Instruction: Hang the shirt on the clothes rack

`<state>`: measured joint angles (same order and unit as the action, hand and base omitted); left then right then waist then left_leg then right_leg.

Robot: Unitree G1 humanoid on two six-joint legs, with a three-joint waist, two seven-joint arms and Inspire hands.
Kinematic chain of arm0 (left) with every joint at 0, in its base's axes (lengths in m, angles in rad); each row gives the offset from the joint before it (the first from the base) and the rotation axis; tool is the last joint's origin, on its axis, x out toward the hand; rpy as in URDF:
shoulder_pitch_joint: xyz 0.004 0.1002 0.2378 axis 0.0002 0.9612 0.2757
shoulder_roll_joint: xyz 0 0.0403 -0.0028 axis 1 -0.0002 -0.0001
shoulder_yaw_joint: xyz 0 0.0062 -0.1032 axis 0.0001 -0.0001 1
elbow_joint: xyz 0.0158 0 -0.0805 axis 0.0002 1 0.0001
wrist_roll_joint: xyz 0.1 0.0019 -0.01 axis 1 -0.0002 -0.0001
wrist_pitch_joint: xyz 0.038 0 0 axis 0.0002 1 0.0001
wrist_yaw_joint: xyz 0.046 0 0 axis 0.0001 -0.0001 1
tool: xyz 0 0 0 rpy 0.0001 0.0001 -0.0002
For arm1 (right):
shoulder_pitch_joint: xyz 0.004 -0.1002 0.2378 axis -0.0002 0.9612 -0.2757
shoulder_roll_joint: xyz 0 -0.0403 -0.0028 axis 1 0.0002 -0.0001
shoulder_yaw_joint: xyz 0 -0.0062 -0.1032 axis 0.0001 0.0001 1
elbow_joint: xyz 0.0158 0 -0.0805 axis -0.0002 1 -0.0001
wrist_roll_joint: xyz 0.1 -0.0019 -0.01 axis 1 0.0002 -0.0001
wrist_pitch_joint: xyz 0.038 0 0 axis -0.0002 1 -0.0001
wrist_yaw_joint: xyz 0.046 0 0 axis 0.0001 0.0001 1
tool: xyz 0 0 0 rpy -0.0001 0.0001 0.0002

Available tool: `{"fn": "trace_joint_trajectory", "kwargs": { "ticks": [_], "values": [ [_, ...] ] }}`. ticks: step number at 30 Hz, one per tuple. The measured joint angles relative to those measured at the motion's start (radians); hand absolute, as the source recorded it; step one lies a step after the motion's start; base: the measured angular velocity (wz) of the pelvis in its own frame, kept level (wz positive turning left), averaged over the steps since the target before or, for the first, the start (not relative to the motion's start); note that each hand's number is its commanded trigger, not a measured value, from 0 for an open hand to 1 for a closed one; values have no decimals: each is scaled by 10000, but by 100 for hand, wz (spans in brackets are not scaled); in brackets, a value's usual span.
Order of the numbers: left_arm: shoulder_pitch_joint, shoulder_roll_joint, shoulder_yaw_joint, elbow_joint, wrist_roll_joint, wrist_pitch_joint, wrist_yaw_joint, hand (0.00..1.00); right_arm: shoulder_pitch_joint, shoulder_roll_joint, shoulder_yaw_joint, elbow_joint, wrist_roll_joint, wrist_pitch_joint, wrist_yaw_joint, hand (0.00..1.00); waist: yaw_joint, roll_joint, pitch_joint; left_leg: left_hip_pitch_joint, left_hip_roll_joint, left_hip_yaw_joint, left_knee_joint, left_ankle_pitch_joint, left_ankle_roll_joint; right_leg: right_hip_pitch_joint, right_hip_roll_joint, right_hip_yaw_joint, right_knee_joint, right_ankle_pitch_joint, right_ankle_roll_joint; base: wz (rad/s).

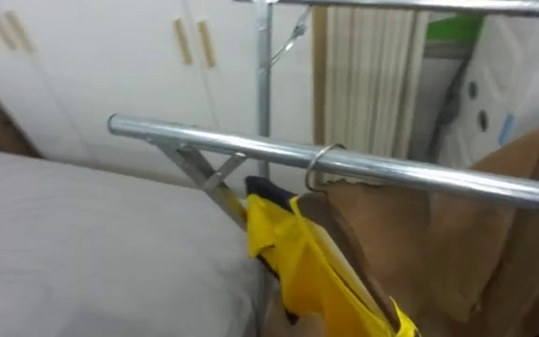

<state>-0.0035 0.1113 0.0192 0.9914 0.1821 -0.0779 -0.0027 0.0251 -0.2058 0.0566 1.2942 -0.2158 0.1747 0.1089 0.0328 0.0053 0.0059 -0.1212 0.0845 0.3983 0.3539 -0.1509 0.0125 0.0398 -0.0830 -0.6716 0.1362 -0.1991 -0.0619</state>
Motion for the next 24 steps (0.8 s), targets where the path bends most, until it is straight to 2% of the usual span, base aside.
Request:
{"fn": "trace_joint_trajectory", "kwargs": {
  "ticks": [1, 2, 3, 4, 5, 6, 7, 8, 9, 10, 11, 13, 14, 15, 16, 17, 18, 19, 20, 21, 22, 23, 24],
  "values": [
    [31, 19, 3, -2, -109, 0, -81, 0, -19, 8, -2, -15, -74, 33, -9, 0, -2, 0, 0, 89, 195, 353, 511, -276, -30, 80, 33, -310, 25, -71, -18, 56],
    [59, 57, 8, -2, -367, -1, -198, 0, -73, 24, -3, -135, -215, 125, -15, 0, -1, 7, 1, 252, 540, 725, 1419, -723, -178, 205, 157, -1001, 6, -204, -34, 58],
    [60, 95, 123, -1, -590, -1, -366, 0, -109, 54, -6, -282, -240, 155, -67, 0, -134, 15, 0, 415, 869, 830, 2211, -1034, -275, 331, 336, -1567, -49, -281, -63, 68],
    [59, 93, 168, -1, -597, -15, -434, 0, -106, 55, -11, -343, -196, 153, -92, 0, -254, 17, -5, 543, 977, 829, 2448, -1100, -316, 393, 407, -1849, -50, -303, -74, 111],
    [51, 67, 165, -1, -599, -108, -586, 0, -91, 45, -33, -455, -28, 153, -140, 0, -487, 24, -15, 891, 1118, 834, 2568, -1175, -427, 518, 494, -2462, -48, -332, -97, 138],
    [52, -21, 165, -1, -636, -246, -746, 0, -94, 26, -56, -477, 150, 140, -219, 0, -601, 51, -21, 1344, 1135, 899, 2158, -1185, -505, 694, 539, -3065, 54, -330, -103, 148],
    [53, -92, 162, -1, -666, -303, -819, 0, -65, 25, -56, -475, 158, 141, -237, 0, -616, 95, -30, 1634, 1120, 947, 1747, -1161, -594, 753, 538, -3426, 170, -328, -106, 150],
    [54, -166, 120, -6, -816, -360, -937, 0, 29, -17, -126, -449, 156, 139, -260, 0, -638, 158, -51, 2185, 1102, 1073, 938, -1147, -648, 857, 514, -4116, 445, -323, -114, 148],
    [54, -169, 92, -5, -1155, -369, -977, 0, 63, -19, -206, -436, 157, 137, -291, 0, -564, 144, -51, 2595, 1055, 1369, 41, -1108, -715, 901, 474, -4226, 654, -320, -121, 137],
    [56, -168, 91, -4, -1321, -369, -977, 0, 52, -33, -207, -436, 156, 135, -322, 0, -505, 141, -49, 2698, 982, 1456, -307, -1067, -781, 889, 458, -4174, 722, -318, -125, 120],
    [70, -170, 93, 45, -1525, -368, -985, 0, 32, -46, -334, -437, 152, 99, -371, 0, -492, 153, -48, 2710, 789, 1477, -868, -1022, -846, 881, 451, -3904, 785, -317, -141, 107],
    [112, -191, 95, 363, -1698, -253, -993, 0, 32, -57, -807, -449, 154, 63, -500, 0, -505, 189, -63, 2706, 548, 1378, -1582, -914, -798, 715, 182, -2782, 1489, -410, -318, 98],
    [299, -185, 189, 627, -1879, -8, -979, 0, -1, -192, -1197, -535, 218, -33, -624, 0, -496, 324, -57, 2855, 553, 975, -1931, -618, -743, 49, -315, -1515, 3209, -436, -535, 49],
    [607, -61, 323, 773, -2048, 140, -968, 0, 101, -315, -1530, -686, 757, -300, -688, 0, -363, 572, 82, 2879, 1024, -111, -2070, -563, -768, -1315, 114, 41, 3877, -825, -1025, 19],
    [733, 167, 544, 851, -2110, 133, -965, 0, 79, -218, -1573, -903, 1050, -364, -705, 0, -270, 599, 76, 2671, 1309, -536, -2022, -577, -793, -1934, 766, 934, 2983, -713, -959, 19],
    [964, 697, 869, 1391, -2076, 199, -909, 0, 116, 197, -1542, -1429, 1422, -500, -760, 0, -470, 465, 89, 2138, 1689, -1015, -1739, -670, -1007, -2520, 1659, 2228, 456, 729, -972, 60],
    [984, 1208, 900, 2299, -1979, 498, -760, 0, 328, 511, -1576, -1757, 1867, -622, -846, 0, -587, 2, 104, 1964, 1644, -1076, -1498, -999, -1358, -2763, 1449, 2636, -476, 2401, -797, 109],
    [1050, 1352, 835, 2745, -1845, 646, -642, 0, 530, 556, -1570, -1696, 2097, -663, -850, 0, -656, -164, 51, 2017, 1599, -1229, -1324, -1459, -1518, -2751, 969, 2609, 103, 3274, -735, 120],
    [1321, 1358, 700, 3149, -1679, 882, -464, 0, 644, 607, -1580, -1211, 2669, -636, -910, 0, -432, -16, 39, 2061, 1653, -1713, -719, -1797, -1404, -2520, 829, 2546, 895, 2540, -368, 157],
    [1606, 1221, 401, 3251, -1395, 1088, -484, 0, 749, 616, -1629, -1027, 2960, -681, -855, 0, -651, 137, 100, 2016, 1551, -2049, -703, -1832, -1196, -1984, 661, 2274, 974, 2178, 164, 198],
    [1755, 1009, 339, 3237, -1180, 1396, -514, 0, 774, 533, -1737, -796, 3172, -721, -778, 0, -789, 212, 139, 2015, 1338, -2668, -867, -1709, -1148, -1644, 555, 2767, 962, 1715, 840, 192],
    [1845, 904, 358, 3224, -1064, 1527, -544, 0, 773, 479, -1788, -725, 3283, -722, -737, 0, -788, 269, 155, 2003, 1186, -2949, -918, -1642, -1052, -1491, 546, 3251, 913, 1507, 1057, 158],
    [2083, 701, 419, 3149, -960, 1679, -589, 0, 709, 342, -1793, -600, 3308, -720, -704, 0, -671, 277, 96, 2002, 887, -3231, -1030, -1462, -938, -1273, 429, 3698, 755, 1273, 1109, 95]
  ]
}}
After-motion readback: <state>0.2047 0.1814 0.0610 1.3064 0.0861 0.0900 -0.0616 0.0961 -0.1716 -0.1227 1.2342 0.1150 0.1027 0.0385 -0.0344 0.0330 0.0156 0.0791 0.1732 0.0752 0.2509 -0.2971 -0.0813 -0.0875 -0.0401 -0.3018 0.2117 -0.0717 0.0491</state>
